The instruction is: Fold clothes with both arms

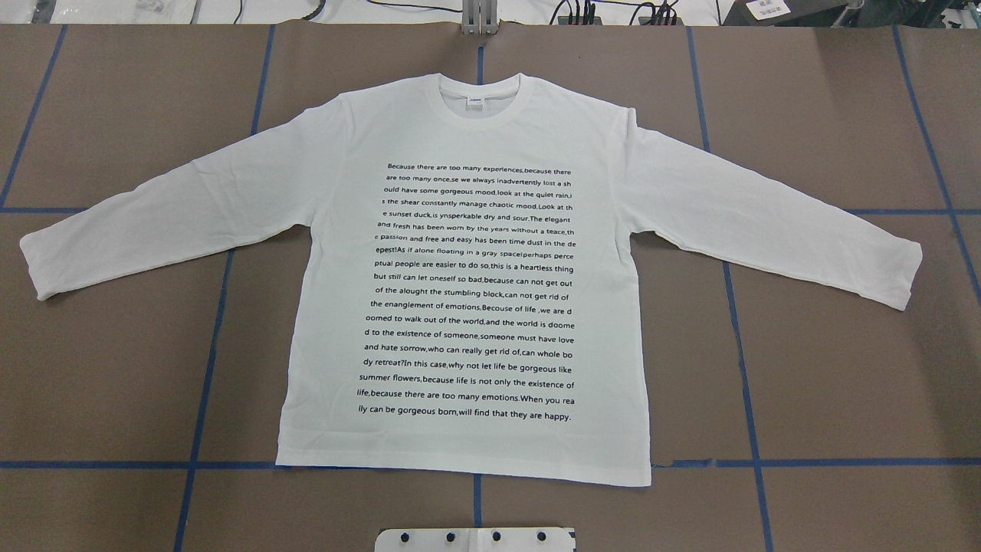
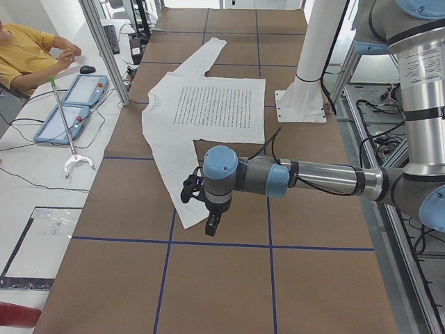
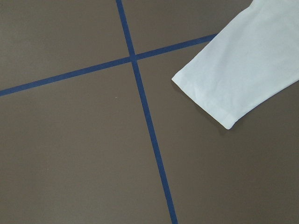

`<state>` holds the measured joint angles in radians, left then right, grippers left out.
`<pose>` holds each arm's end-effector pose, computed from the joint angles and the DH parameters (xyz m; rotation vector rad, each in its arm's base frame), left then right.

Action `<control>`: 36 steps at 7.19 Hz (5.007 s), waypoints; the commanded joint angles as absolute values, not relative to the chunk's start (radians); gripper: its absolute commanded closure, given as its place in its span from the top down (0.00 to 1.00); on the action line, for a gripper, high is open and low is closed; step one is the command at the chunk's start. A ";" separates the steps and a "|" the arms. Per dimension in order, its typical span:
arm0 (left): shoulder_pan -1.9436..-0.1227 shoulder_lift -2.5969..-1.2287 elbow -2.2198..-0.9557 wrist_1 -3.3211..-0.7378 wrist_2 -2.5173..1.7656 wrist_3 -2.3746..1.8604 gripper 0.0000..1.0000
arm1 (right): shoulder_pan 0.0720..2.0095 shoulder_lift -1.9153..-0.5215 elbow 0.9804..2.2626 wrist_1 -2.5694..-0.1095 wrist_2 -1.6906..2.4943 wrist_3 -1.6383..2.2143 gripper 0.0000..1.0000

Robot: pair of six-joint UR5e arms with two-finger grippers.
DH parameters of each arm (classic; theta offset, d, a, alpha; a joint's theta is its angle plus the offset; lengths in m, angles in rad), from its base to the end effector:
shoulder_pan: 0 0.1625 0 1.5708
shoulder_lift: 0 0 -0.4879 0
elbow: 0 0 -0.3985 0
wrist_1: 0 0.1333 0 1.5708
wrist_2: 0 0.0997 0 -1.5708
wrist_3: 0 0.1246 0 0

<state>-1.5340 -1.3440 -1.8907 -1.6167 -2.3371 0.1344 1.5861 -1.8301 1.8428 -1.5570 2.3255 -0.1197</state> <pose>-0.0322 -0.3997 0.6759 0.1696 0.7592 0.2158 0.0537 -0.3747 0.7171 0.0761 -0.7516 -0.1094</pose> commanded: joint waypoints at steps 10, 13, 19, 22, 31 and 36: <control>-1.534 -1.462 -1.823 -2.197 -2.296 0.058 1.00 | 1.585 -1.779 1.720 -1.061 2.339 -0.008 1.00; -1.534 -1.462 -1.767 -2.286 -2.299 0.058 1.00 | 1.440 -1.706 1.522 -0.711 2.285 0.406 1.00; -1.534 -1.456 -1.781 -2.286 -2.302 0.061 1.00 | 1.108 -1.675 1.348 -0.387 1.995 0.773 0.83; -1.534 -1.451 -1.786 -2.287 -2.303 0.061 1.00 | 1.065 -1.674 1.330 -0.387 1.985 0.778 0.73; -1.536 -1.443 -1.787 -2.301 -2.304 0.061 1.00 | 1.057 -1.658 1.301 -0.387 1.964 0.779 0.53; -1.536 -1.442 -1.787 -2.301 -2.303 0.061 1.00 | 1.069 -1.651 1.348 -0.400 2.017 0.779 0.00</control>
<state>-1.5355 -1.4430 -1.7871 -2.3010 -2.3033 0.0614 1.0606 -1.6531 1.3228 -0.3898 1.9848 0.7797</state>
